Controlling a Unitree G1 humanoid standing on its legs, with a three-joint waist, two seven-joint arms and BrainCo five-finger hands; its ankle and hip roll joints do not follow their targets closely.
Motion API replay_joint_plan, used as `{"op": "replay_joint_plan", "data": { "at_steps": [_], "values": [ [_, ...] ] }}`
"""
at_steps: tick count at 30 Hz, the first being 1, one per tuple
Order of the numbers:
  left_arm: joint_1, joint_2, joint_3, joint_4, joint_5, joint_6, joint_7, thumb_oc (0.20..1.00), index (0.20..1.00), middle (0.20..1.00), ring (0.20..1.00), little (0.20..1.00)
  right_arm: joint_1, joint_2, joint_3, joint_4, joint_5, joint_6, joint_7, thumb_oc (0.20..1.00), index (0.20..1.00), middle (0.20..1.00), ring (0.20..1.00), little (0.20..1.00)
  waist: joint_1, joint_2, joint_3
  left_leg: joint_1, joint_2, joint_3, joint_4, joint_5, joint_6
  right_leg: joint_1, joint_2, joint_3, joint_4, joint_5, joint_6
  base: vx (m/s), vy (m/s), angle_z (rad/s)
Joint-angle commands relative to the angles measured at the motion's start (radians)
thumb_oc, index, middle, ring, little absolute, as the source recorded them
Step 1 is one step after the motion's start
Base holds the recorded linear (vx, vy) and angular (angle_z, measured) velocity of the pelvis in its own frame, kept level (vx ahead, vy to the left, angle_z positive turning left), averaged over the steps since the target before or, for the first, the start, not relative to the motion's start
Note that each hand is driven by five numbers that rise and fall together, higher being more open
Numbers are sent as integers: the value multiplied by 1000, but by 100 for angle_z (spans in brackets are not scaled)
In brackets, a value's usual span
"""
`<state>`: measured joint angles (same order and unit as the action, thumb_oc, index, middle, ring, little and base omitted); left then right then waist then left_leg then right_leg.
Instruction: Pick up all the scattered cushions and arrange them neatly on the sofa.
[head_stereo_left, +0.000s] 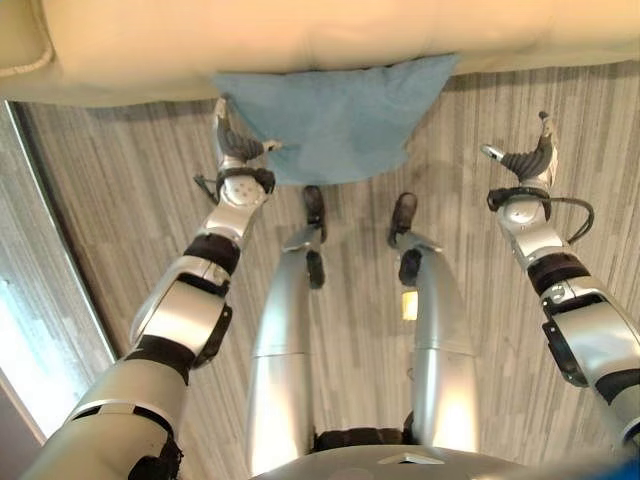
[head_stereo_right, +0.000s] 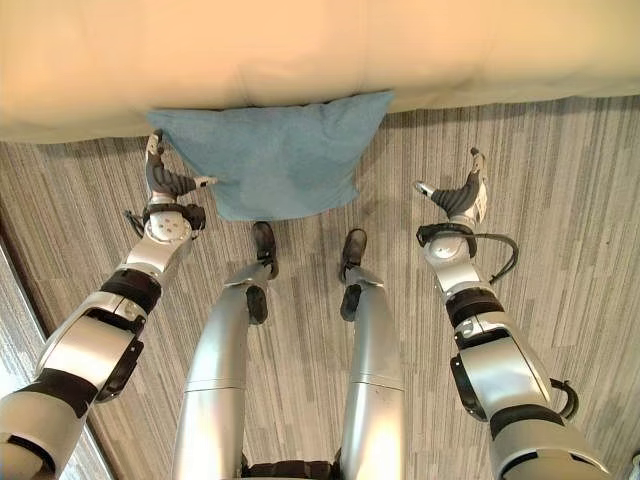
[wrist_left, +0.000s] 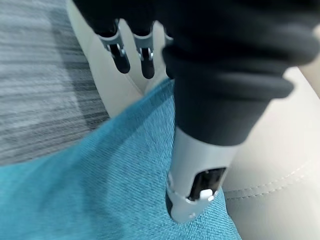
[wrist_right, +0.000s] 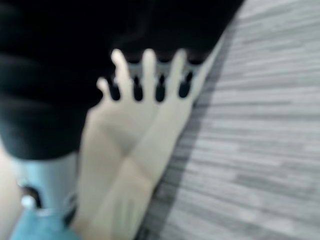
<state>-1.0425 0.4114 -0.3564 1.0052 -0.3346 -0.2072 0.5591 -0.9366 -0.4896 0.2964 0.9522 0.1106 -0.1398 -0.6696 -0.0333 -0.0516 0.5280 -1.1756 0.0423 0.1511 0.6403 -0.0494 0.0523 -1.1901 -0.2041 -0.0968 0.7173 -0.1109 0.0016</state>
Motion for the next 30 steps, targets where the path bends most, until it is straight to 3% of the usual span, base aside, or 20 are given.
{"op": "replay_joint_plan", "data": {
  "at_steps": [1,11,15,25,30],
  "values": [
    [33,-3,19,54,-56,-23,51,1000,1000,1000,1000,1000,51,-19,15,-58,25,-43,-66,1000,1000,1000,1000,1000,-7,-3,-100,-48,-22,-110,91,-150,-48,22,-54,73,-23,1,119,21,46,7],
    [96,-113,130,-13,-188,-95,215,1000,1000,1000,1000,1000,121,16,-12,-122,-9,-35,-109,1000,1000,1000,1000,1000,-4,-16,-112,-109,-49,-129,105,-155,-43,-44,-63,75,11,-8,117,17,-4,3],
    [123,-131,146,-41,-212,-117,233,1000,1000,1000,1000,1000,150,27,-25,-130,-9,-44,-111,1000,1000,1000,1000,1000,-2,-20,-123,-113,-55,-138,93,-149,-44,-53,-62,75,9,-8,116,0,-8,3],
    [85,-68,94,-52,-260,-86,24,1000,1000,1000,1000,1000,129,-4,-9,-137,-7,-47,-42,1000,1000,1000,1000,1000,-8,-21,-159,-155,-59,-139,105,-157,-41,-101,-59,81,33,-19,120,17,9,2],
    [33,-41,67,-35,-256,-76,-10,1000,1000,1000,1000,1000,103,-26,3,-139,-3,-45,-21,1000,1000,1000,1000,1000,-18,-18,-159,-183,-63,-133,120,-164,-36,-132,-63,92,45,-20,123,40,45,-2]
  ]
}}
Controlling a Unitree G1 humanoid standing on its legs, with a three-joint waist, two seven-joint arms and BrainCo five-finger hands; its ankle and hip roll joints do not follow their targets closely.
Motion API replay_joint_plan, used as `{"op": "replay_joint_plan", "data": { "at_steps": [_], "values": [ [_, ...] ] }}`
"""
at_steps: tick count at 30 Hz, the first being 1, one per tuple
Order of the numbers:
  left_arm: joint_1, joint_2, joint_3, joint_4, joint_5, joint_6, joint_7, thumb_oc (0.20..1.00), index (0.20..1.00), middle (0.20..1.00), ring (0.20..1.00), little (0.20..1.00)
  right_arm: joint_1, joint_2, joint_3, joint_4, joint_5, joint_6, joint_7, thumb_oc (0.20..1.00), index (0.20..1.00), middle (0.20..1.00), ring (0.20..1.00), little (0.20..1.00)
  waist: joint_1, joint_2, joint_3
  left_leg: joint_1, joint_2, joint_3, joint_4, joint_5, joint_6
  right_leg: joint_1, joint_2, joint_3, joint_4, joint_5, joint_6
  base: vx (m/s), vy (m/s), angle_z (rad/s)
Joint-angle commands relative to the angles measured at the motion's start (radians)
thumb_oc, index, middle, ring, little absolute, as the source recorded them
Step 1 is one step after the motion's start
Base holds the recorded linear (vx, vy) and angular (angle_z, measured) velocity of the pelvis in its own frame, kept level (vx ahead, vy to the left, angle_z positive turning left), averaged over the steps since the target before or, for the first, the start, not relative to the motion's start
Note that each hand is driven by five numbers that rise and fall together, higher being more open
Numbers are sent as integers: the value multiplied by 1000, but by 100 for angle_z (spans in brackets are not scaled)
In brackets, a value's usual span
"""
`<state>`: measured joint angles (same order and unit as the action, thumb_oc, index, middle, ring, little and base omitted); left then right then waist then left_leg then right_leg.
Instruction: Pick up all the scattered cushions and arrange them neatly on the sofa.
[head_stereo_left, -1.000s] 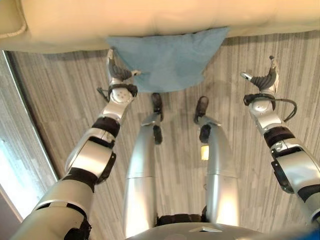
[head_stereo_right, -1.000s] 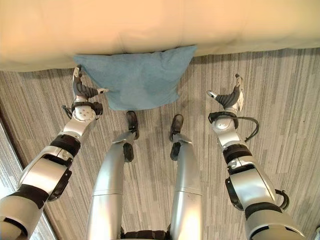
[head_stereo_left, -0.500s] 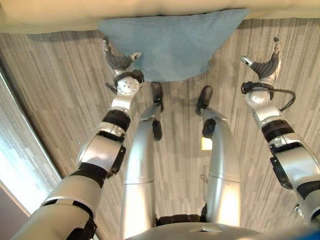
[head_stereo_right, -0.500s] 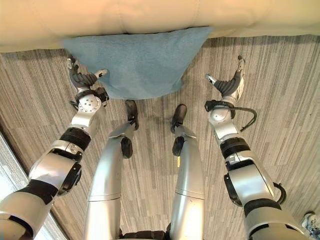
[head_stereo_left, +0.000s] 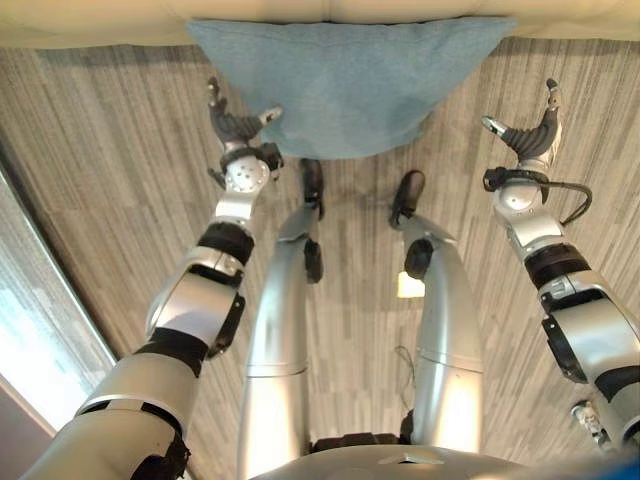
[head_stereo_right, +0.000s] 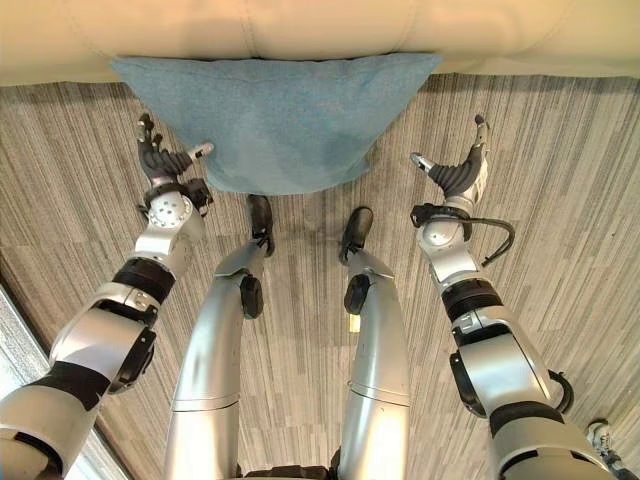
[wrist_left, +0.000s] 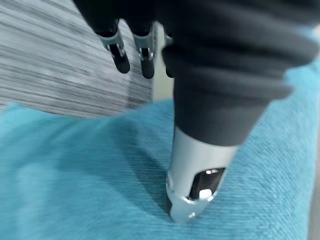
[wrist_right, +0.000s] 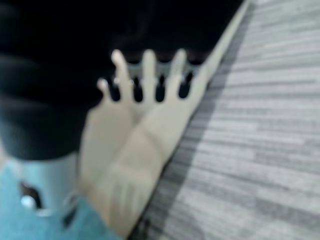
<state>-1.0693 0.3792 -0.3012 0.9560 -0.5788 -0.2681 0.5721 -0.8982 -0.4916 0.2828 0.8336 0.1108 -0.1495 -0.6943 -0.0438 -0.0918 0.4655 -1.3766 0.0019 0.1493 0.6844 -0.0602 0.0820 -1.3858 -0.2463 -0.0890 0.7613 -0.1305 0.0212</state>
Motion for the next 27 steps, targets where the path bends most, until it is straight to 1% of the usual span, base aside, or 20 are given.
{"op": "replay_joint_plan", "data": {
  "at_steps": [1,3,4,7,9,11,13,16,17,20,21,23,24,25,27],
  "values": [
    [47,-4,8,23,-10,-13,-28,1000,1000,1000,1000,1000,58,-25,17,-18,1,-36,7,1000,1000,1000,1000,1000,-9,22,-97,12,-25,-128,77,-154,-65,55,-21,87,3,1,104,43,54,-3],
    [11,3,-5,32,-15,-12,-30,1000,1000,1000,1000,1000,39,-28,22,-16,6,-34,10,1000,1000,1000,1000,1000,-15,24,-95,4,-28,-127,75,-154,-63,42,-21,96,4,3,106,51,51,-3],
    [-34,6,-22,30,-19,-14,-33,1000,1000,1000,1000,1000,10,-29,32,-6,15,-30,13,1000,1000,1000,1000,1000,-19,28,-95,-10,-32,-122,75,-155,-61,24,-22,105,6,5,109,43,30,-4],
    [-66,7,-33,26,-27,-18,-43,1000,1000,1000,1000,1000,-26,-31,47,10,29,-29,23,1000,1000,1000,1000,1000,-21,31,-97,-24,-36,-118,73,-153,-60,4,-22,110,12,3,110,26,23,-2],
    [-110,2,-61,4,-35,-28,-49,1000,1000,1000,1000,1000,-85,-44,76,53,45,-21,32,1000,1000,1000,1000,1000,-16,43,-90,-41,-43,-114,71,-150,-59,-21,-20,119,22,0,111,0,0,0],
    [-123,1,-66,-2,-39,-31,-54,1000,1000,1000,1000,1000,-112,-46,87,66,52,-20,36,1000,1000,1000,1000,1000,-15,47,-89,-51,-43,-111,71,-148,-59,-33,-21,123,26,0,112,0,0,0],
    [-158,-10,-91,-25,-48,-38,-63,1000,1000,1000,1000,1000,-180,-55,118,113,92,-19,48,1000,1000,1000,1000,1000,-7,61,-78,-72,-46,-112,62,-134,-63,-59,-17,127,35,-2,116,10,-11,2],
    [-166,-16,-102,-53,-53,-47,-66,1000,1000,1000,1000,1000,-215,-73,137,125,106,-24,65,1000,1000,1000,1000,1000,-4,68,-76,-81,-55,-111,51,-123,-64,-74,-13,128,43,-3,116,17,-41,4],
    [-174,-34,-118,-78,-57,-52,-74,1000,1000,1000,1000,1000,-254,-75,163,147,128,-30,86,1000,1000,1000,1000,1000,5,75,-78,-107,-57,-118,40,-104,-66,-103,-8,126,58,-10,115,27,-64,7],
    [-174,-41,-124,-88,-58,-55,-74,1000,1000,1000,1000,1000,-266,-69,173,147,136,-35,93,1000,1000,1000,1000,1000,8,75,-83,-116,-61,-121,40,-100,-66,-113,-7,124,68,-11,113,15,-50,10],
    [-179,-50,-134,-101,-75,-58,-85,1000,1000,1000,1000,1000,-303,-72,191,150,160,-49,105,1000,1000,1000,1000,1000,16,77,-84,-135,-63,-126,48,-95,-68,-132,0,123,86,-14,112,18,-21,10],
    [-180,-54,-138,-107,-76,-57,-92,1000,1000,1000,1000,1000,-313,-73,196,152,176,-61,119,1000,1000,1000,1000,1000,19,78,-87,-143,-63,-128,50,-94,-68,-140,-1,121,90,-16,111,21,-38,7],
    [-190,-67,-152,-108,-79,-57,-102,1000,1000,1000,1000,1000,-341,-75,211,159,206,-79,147,1000,1000,1000,1000,1000,25,79,-95,-162,-66,-131,62,-91,-67,-156,-1,118,103,-19,109,18,-44,5],
    [-190,-67,-152,-108,-79,-57,-102,1000,1000,1000,1000,1000,-341,-75,211,160,206,-79,147,1000,1000,1000,1000,1000,25,79,-96,-163,-66,-132,63,-92,-67,-157,-1,118,104,-19,109,29,-61,3],
    [-201,-84,-168,-121,-92,-63,-108,1000,1000,1000,1000,1000,-382,-61,232,151,246,-100,170,1000,1000,1000,1000,1000,36,81,-102,-190,-67,-139,84,-88,-69,-182,-3,116,122,-24,106,34,-41,3]
  ]
}}
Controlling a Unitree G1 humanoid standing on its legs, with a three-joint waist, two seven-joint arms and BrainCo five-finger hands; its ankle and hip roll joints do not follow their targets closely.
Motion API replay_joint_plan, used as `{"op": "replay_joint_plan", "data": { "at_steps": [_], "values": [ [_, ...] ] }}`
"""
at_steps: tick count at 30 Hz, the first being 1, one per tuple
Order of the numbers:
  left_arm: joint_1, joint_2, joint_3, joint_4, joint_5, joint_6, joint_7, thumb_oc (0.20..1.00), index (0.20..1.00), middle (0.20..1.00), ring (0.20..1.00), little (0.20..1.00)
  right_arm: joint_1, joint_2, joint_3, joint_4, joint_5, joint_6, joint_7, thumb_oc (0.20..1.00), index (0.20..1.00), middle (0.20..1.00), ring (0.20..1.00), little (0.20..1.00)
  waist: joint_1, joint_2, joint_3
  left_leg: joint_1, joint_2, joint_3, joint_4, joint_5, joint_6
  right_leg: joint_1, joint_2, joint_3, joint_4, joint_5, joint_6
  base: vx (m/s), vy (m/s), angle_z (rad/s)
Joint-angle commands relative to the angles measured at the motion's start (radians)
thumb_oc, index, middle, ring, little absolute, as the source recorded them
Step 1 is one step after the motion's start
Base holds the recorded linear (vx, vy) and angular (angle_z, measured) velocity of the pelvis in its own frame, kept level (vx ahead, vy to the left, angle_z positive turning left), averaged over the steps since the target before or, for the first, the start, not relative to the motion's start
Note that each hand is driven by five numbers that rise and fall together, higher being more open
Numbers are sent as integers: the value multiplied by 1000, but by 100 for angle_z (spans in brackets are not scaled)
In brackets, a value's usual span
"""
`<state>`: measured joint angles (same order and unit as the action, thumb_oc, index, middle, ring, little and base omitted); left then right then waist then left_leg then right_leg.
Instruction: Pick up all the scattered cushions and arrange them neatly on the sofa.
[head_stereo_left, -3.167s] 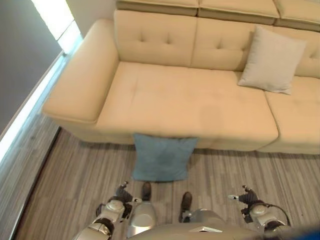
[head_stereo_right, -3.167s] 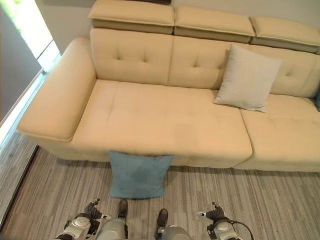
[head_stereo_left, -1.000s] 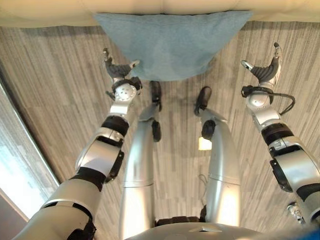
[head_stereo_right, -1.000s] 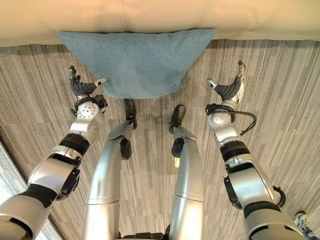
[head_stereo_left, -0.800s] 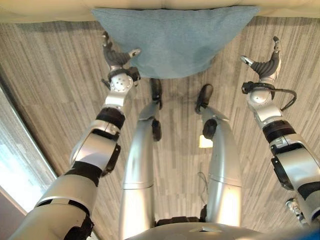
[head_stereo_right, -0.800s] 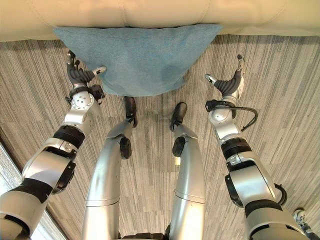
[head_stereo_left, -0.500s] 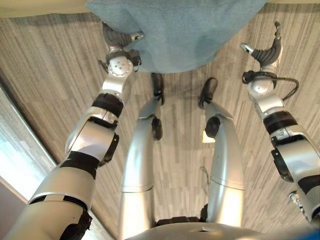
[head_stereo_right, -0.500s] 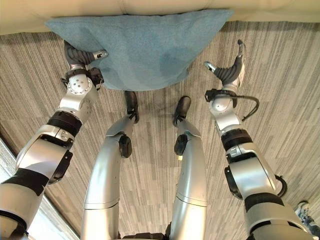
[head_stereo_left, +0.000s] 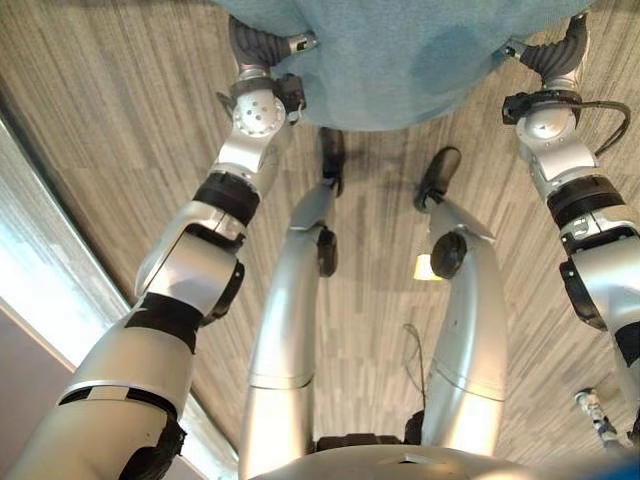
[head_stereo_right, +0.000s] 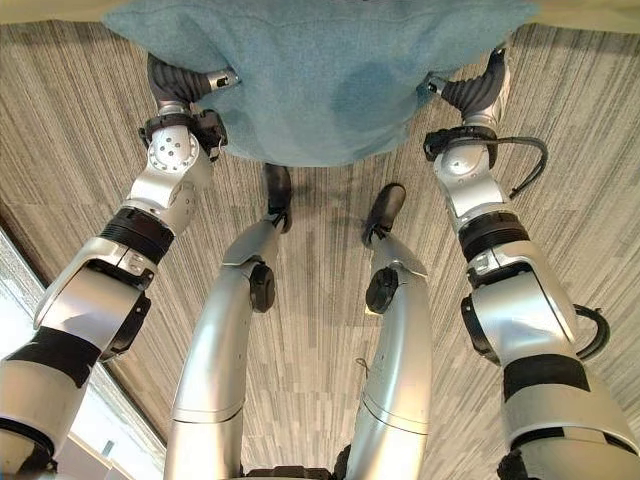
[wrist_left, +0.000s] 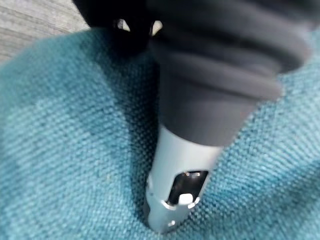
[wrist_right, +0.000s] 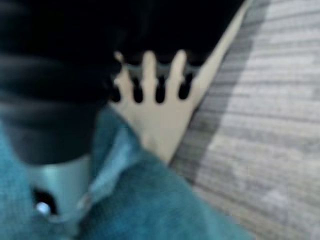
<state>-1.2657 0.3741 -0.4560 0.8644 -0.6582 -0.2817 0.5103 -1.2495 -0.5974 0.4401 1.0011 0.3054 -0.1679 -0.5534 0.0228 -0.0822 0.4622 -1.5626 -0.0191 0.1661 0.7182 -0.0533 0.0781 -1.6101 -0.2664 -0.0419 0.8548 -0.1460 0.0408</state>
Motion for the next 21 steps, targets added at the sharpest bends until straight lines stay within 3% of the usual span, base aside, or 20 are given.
{"op": "replay_joint_plan", "data": {
  "at_steps": [1,8,13,21],
  "values": [
    [-4,-79,-13,-29,-13,-50,-46,1000,1000,1000,1000,1000,-31,45,75,-17,52,-82,30,1000,1000,1000,1000,1000,-31,72,-99,-5,-46,-155,51,-95,-65,42,17,69,29,-9,87,0,0,0],
    [-25,-118,-29,-67,-72,-76,-70,1000,1000,1000,1000,1000,-106,106,128,-46,159,-120,105,1000,1000,1000,1000,1000,-11,79,-84,-7,-51,-160,66,-93,-69,41,15,67,49,-13,84,3,1,1],
    [-32,-145,-35,-100,-148,-99,-118,1000,1000,1000,1000,1000,-123,213,198,-48,314,-127,254,1000,1000,1000,1000,1000,0,79,-75,-7,-52,-167,81,-85,-79,40,15,72,61,-11,80,0,0,0],
    [-34,-175,-45,-153,-208,-125,-152,1000,1000,1000,1000,1000,-117,277,258,-39,328,-112,320,1000,1000,1000,1000,1000,5,80,-81,-7,-59,-166,93,-80,-82,40,17,71,72,-9,76,0,0,0]
  ]
}}
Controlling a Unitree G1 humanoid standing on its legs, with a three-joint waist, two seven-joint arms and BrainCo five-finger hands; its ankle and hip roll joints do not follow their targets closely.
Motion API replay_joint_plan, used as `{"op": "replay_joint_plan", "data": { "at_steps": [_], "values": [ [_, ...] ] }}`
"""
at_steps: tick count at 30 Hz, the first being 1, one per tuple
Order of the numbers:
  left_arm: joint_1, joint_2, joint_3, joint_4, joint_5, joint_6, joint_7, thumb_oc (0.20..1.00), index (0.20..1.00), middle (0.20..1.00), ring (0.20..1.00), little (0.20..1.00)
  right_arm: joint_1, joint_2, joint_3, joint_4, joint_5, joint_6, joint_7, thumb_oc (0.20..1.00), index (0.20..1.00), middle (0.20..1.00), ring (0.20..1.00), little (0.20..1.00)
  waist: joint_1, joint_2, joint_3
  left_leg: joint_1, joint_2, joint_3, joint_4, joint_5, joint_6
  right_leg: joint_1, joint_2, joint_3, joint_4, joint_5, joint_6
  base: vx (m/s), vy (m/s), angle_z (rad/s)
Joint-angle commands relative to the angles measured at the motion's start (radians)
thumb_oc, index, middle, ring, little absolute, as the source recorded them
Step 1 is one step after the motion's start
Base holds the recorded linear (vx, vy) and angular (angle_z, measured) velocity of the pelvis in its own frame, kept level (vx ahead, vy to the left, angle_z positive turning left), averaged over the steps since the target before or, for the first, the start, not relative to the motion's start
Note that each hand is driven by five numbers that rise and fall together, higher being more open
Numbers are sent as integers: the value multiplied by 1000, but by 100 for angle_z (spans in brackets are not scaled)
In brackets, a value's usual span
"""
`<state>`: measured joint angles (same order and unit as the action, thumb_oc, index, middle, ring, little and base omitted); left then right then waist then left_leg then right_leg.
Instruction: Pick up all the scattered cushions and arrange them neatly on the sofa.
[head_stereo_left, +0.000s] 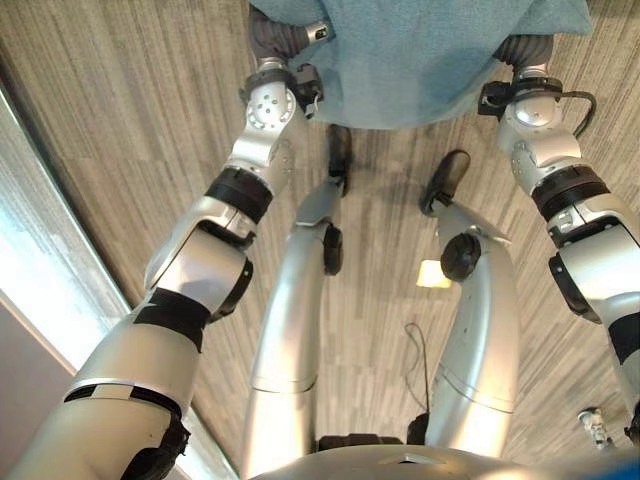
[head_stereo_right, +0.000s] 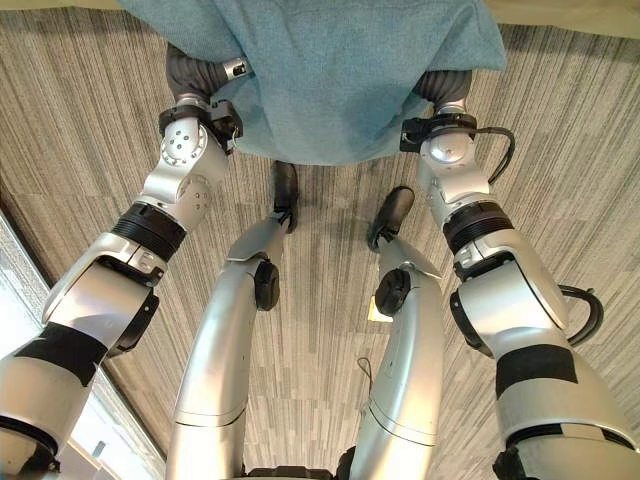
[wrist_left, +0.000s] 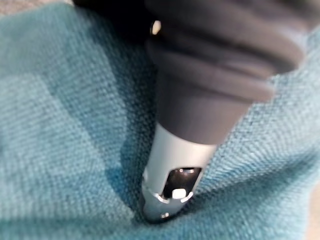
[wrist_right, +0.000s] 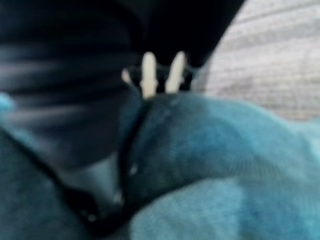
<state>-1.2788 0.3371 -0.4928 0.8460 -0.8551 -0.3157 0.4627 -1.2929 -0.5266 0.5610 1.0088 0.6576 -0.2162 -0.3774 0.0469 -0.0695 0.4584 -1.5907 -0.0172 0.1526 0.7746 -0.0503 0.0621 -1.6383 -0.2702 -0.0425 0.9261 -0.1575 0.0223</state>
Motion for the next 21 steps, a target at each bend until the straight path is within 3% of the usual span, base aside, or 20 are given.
{"op": "replay_joint_plan", "data": {
  "at_steps": [1,2,8,14,18,21],
  "values": [
    [-16,-143,-1,-146,-35,-100,-115,526,526,526,526,526,-73,215,141,-49,-24,-64,153,200,200,200,200,200,-18,67,-81,21,-61,-153,40,-83,-67,68,24,73,1,2,94,0,0,0],
    [-18,-143,1,-152,-46,-108,-115,200,200,200,200,200,-80,215,141,-49,-27,-70,150,200,200,200,200,200,-17,66,-85,21,-62,-153,45,-84,-67,68,25,74,6,4,93,0,0,0],
    [-12,-112,20,-181,-69,-130,-116,200,200,200,200,200,-95,177,118,-84,-39,-89,131,200,200,200,200,200,-20,66,-87,21,-60,-152,63,-89,-69,68,26,80,14,4,94,0,0,0],
    [0,-52,32,-207,-37,-137,-106,200,200,200,200,200,-94,94,62,-174,-72,-127,85,200,200,200,200,200,-27,65,-127,21,-55,-149,57,-95,-66,69,41,77,7,10,98,-8,2,-2],
    [4,-15,46,-228,-20,-142,-112,200,200,200,200,200,-83,57,15,-229,-77,-145,61,200,200,200,200,200,-35,69,-157,22,-51,-145,14,-76,-73,77,58,65,-27,20,105,-37,-9,-4],
    [68,-31,90,-312,6,-158,-110,200,200,200,200,200,0,50,-75,-332,-136,-163,5,200,200,200,200,200,-44,65,-170,130,-53,-149,-85,-59,-76,185,71,30,-109,24,101,-94,-39,1]
  ]
}}
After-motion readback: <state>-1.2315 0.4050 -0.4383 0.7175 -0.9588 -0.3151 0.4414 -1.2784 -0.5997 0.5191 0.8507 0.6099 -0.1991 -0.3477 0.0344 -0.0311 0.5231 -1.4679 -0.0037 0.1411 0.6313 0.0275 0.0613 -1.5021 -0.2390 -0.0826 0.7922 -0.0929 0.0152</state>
